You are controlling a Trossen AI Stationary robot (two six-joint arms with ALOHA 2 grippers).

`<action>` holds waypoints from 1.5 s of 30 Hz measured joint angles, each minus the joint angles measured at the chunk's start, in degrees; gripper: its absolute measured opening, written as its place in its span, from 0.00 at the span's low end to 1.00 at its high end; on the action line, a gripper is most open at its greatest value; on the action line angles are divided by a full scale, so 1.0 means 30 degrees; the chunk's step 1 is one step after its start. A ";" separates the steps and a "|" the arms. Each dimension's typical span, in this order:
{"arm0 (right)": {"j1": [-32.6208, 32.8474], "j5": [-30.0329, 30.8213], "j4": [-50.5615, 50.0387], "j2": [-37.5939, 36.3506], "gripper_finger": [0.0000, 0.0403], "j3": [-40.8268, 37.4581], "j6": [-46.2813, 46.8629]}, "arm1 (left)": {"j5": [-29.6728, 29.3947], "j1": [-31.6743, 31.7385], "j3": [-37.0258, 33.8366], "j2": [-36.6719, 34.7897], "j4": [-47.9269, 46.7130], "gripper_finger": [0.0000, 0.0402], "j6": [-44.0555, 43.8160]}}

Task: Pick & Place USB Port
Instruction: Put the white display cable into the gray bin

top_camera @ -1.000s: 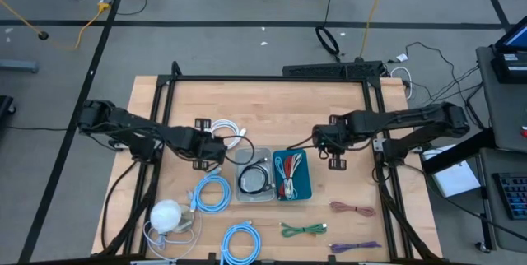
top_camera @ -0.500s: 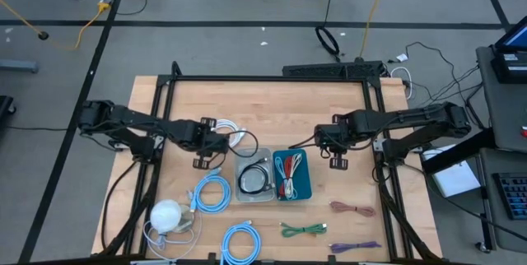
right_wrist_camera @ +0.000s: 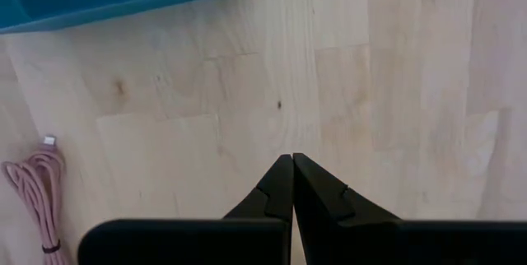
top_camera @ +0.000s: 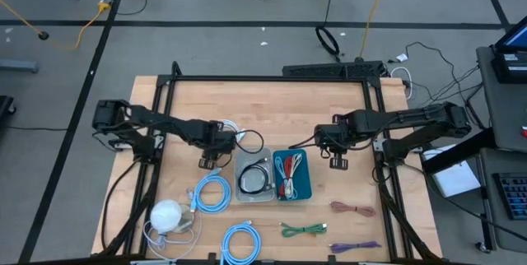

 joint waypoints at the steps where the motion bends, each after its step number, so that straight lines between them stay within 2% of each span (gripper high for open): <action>1: 0.0000 -0.0007 0.0027 -0.0106 0.00 -0.0126 0.0013 | 0.0051 0.0065 -0.0113 0.0256 0.0263 0.50 0.0068; 6: 0.0000 -0.0114 0.0505 -0.0628 0.00 -0.0787 0.0321 | 0.0075 0.0391 -0.0328 0.1166 0.0667 0.46 0.0018; 8: -0.0003 -0.0086 0.0589 -0.1036 0.00 -0.1174 0.0658 | 0.0141 0.0432 -0.0317 0.1110 0.0658 0.36 -0.0198; 11: 0.0000 -0.0080 0.1104 -0.1523 0.00 -0.1580 0.1128 | -0.0668 0.0500 -0.0392 0.0215 0.0850 0.10 -0.1236; 15: 0.0000 -0.0149 0.3088 -0.2531 0.00 -0.2360 0.1573 | -0.5359 0.0680 -0.0433 -0.1513 0.0031 0.08 -0.3183; 19: 0.0000 -0.0146 0.6594 -0.3663 0.00 -0.3305 0.1630 | -1.0300 -0.0006 -0.0469 -0.3599 -0.1433 0.08 -0.3703; 24: 0.0000 -0.0145 1.4665 -0.5265 0.00 -0.5604 0.1561 | -1.5462 -0.1616 -0.0114 -0.5937 -0.1295 0.08 -0.3209; 27: 0.0000 -0.0048 2.0985 -0.5848 0.00 -0.7730 0.0612 | -1.8599 -0.2581 0.0538 -0.6675 -0.0906 0.08 -0.3370; 29: -0.0042 0.0013 2.5957 -0.5816 0.01 -0.9298 -0.0554 | -1.9617 -0.3169 0.0923 -0.7085 0.0214 0.08 -0.3571; 31: -0.0144 0.0427 3.1453 -0.5276 0.03 -1.0867 -0.1447 | -1.9205 -0.3759 0.0929 -0.7328 0.2610 0.08 -0.2640; 34: -0.0358 0.1527 3.7796 -0.3785 0.05 -1.2340 -0.1824 | -1.6520 -0.4743 0.0899 -0.7234 0.6049 0.08 0.0444; 36: -0.0682 0.1887 3.9323 -0.2714 0.07 -1.2423 -0.1335 | -1.4100 -0.5371 0.0947 -0.6925 0.6506 0.08 0.2676; 38: -0.1182 0.1764 3.9205 -0.1956 0.09 -1.2293 0.0071 | -1.1709 -0.6065 0.0925 -0.6341 0.5045 0.08 0.5029; 41: -0.2504 -0.0896 3.7981 -0.0939 0.12 -1.1831 0.3406 | -1.0762 -0.7211 0.0998 -0.5264 0.1860 0.08 0.7157; 45: -0.4383 -0.7098 3.7540 0.0442 0.18 -1.1105 0.7463 | -1.0713 -0.8315 0.2077 -0.3645 -0.1626 0.08 0.6792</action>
